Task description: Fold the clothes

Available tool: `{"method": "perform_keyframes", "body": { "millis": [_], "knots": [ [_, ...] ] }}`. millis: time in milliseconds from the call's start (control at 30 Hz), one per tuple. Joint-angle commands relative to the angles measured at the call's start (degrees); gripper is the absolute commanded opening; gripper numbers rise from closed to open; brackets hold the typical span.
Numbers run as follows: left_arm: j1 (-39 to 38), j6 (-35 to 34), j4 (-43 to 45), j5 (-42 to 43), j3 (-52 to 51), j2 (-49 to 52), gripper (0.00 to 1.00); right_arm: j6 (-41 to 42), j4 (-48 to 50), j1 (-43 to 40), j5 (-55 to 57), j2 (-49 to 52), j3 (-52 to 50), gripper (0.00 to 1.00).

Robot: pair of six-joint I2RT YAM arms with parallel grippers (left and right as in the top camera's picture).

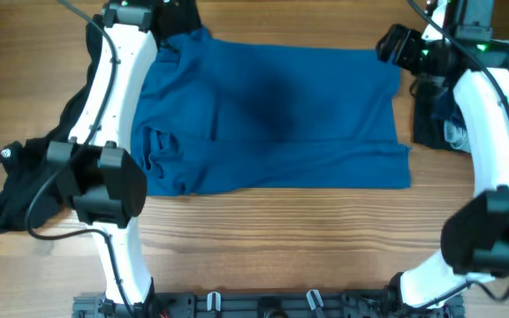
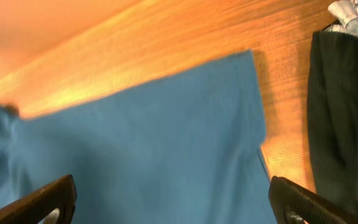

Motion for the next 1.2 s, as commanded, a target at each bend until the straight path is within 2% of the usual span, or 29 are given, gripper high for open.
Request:
{"method": "perform_keyframes", "body": {
  "millis": [0,133,233,433,467,500,567,633,667,767,867,900,967,1067,1133,1167],
  "knots": [
    [3.3,-20.4,3.5,-1.2,1.9,2.1,0.94,18.8,4.6,0.3,6.7,3.8,1.8,1.0],
    [4.0,-31.9,6.9,-1.1,1.9,4.6,0.89,28.2,9.7,1.5,12.2,5.2,1.8,1.0],
    [3.7,-36.5,9.5,-1.1,1.9,7.9,0.83,29.9,12.3,2.8,14.4,6.2,1.8,0.99],
    [3.5,-39.2,12.5,1.1,1.9,14.4,0.79,32.2,13.6,3.3,15.0,9.9,1.8,0.96],
    [3.5,-39.2,13.0,2.2,1.9,14.8,0.79,31.4,13.6,3.3,14.7,10.2,1.8,0.96],
    [3.5,-37.9,13.6,4.6,1.9,15.3,0.8,26.5,13.9,3.3,13.4,10.5,1.8,0.95],
    [3.5,-29.6,14.8,9.3,1.9,15.2,0.84,17.5,14.3,3.3,11.8,10.5,1.8,0.99],
    [3.5,-15.9,15.2,15.5,2.6,14.5,0.87,3.5,16.3,3.3,7.8,9.6,1.9,1.0],
    [3.5,-6.6,13.7,17.6,3.6,13.7,0.89,-2.7,16.8,3.3,5.6,8.9,2.1,0.99],
    [3.4,12.1,10.8,19.0,6.6,12.3,0.99,-8.9,17.9,3.2,2.4,8.4,2.8,0.99],
    [2.9,26.4,9.9,18.8,7.4,12.2,0.96,-12.8,18.8,3.3,-1.7,8.4,2.8,1.0],
    [2.9,27.5,9.8,18.8,7.4,12.2,1.0,-12.9,18.9,3.3,-1.4,8.4,2.8,1.0],
    [3.2,27.5,8.3,15.9,7.4,12.2,1.0,-14.3,17.5,3.0,2.5,8.4,2.7,1.0],
    [3.7,22.5,2.1,18.3,7.3,12.3,1.0,-8.1,14.6,2.7,1.8,8.4,2.7,1.0],
    [3.5,23.8,2.4,20.5,7.3,12.3,1.0,-8.9,16.4,2.7,-1.7,8.4,2.7,1.0],
    [3.4,27.7,3.2,21.8,7.3,12.2,1.0,-11.2,17.2,2.7,-2.1,8.4,2.7,1.0]
  ]
}}
